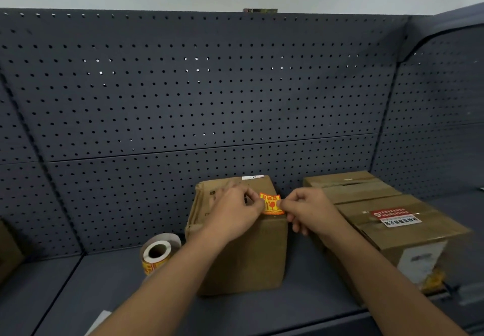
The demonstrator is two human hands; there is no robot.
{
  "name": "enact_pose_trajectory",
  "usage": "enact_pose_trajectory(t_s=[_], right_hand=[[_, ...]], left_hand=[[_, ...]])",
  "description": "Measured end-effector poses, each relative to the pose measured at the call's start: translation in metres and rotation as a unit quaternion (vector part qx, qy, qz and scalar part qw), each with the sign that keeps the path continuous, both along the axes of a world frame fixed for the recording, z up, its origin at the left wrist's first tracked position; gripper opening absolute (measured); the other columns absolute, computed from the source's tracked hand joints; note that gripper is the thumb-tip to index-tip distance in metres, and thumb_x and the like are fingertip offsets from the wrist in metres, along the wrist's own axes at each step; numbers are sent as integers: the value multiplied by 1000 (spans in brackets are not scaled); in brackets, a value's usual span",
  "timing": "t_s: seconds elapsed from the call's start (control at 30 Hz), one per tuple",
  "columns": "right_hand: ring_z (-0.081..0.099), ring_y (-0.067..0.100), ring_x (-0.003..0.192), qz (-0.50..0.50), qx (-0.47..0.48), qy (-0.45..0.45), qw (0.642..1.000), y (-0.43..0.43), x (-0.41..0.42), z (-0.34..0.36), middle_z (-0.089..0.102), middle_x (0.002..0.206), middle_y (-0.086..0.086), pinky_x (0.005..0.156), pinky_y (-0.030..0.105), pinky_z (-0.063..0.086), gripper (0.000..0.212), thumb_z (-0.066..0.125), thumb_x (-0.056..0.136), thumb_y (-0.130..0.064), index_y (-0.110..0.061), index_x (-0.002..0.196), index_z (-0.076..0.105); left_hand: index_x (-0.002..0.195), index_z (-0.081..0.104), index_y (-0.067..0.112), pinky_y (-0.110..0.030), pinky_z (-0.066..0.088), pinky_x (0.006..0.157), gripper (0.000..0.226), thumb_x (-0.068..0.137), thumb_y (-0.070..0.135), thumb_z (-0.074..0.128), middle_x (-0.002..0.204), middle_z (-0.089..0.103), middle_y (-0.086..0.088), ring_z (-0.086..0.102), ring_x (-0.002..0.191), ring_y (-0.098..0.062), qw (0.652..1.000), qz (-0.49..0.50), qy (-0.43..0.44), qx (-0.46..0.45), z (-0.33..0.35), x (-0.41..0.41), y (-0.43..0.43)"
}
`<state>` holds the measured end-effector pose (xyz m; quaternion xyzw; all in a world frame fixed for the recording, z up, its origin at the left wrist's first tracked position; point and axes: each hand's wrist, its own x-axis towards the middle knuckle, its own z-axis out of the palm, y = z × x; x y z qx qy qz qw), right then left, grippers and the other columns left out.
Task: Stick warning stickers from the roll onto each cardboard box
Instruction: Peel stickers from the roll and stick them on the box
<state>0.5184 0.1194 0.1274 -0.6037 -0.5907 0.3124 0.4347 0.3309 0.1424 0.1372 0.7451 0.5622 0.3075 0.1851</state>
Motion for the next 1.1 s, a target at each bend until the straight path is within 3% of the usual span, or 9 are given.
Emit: enact_pose_trajectory(t_s=[0.13,0.47,0.77,0.93,1.1], right_hand=[[61,17,45,7,-10,35,999,-3,2,-1,66,62,6,39,26,47,16,72,96,-15,-2,87,68],[60,12,47,16,5,0,1000,-5,-1,-3,66,67,5,41,22,47,13,73,95,-16,-7,89,67],[56,8,47,4,11,-41,999,-6,-4,-8,64,63,2,45,24,45,15,76,91,-20,-12,86,65],[52,1,44,0,10,-42,999,-7,-6,-12,61,61,-2,44,19,43,16,77,91,-23,-13,92,64],[52,-1,43,-1,17,-44,999,-9,-8,-13,59,61,-3,43,12,40,13,75,93,-20,-12,94,64]], left_hand=[[86,62,38,-53,42,110,13,92,48,67,114,56,15,51,120,-15,1000,-14,-3,-10,-7,-1,0],[85,67,35,-52,45,107,12,91,45,69,108,55,19,53,115,-13,999,-38,-22,-21,-10,-6,4],[89,62,37,-51,40,113,9,91,45,67,122,54,11,45,129,-17,999,-31,15,-19,-11,-6,-1],[92,60,36,-43,40,110,13,92,48,65,120,51,13,40,126,-14,999,-38,30,-11,-12,-8,-4],[95,58,30,-35,42,96,22,93,51,64,112,51,12,40,117,-13,998,-41,40,2,-13,-7,-6]])
